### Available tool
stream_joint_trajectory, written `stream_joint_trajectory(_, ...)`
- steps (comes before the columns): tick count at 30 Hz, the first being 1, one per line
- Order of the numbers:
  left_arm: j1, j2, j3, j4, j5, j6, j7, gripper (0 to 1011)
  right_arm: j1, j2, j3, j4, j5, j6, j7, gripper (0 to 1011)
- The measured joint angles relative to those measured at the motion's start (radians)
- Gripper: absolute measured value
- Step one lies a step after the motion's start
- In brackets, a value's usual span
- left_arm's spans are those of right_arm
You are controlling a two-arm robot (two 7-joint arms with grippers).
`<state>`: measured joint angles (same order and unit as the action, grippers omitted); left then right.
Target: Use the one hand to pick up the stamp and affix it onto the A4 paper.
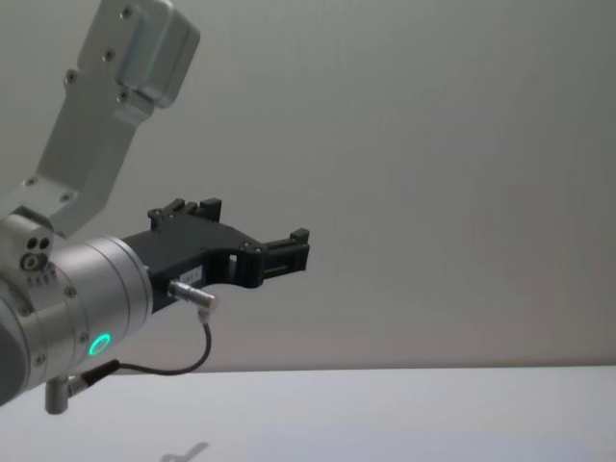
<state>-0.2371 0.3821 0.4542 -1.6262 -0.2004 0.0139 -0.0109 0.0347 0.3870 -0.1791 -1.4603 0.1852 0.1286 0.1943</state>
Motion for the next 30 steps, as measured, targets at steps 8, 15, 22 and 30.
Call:
stream_joint_trajectory(8,0.000,0.000,0.000,0.000,0.000,0.000,0.000,1001,0.006,-0.006,0.003,0.002,0.012,-0.006,-0.018,216)
stream_joint_trajectory(15,0.000,0.000,0.000,0.000,0.000,0.000,0.000,1001,0.008,-0.010,0.006,0.002,0.023,-0.011,-0.031,214)
stream_joint_trajectory(22,0.000,0.000,0.000,0.000,0.000,0.000,0.000,1001,0.013,-0.016,0.007,-0.013,0.041,-0.016,-0.030,214)
stream_joint_trajectory(30,0.000,0.000,0.000,0.000,0.000,0.000,0.000,1001,0.020,-0.033,-0.005,-0.047,0.060,-0.021,0.003,216)
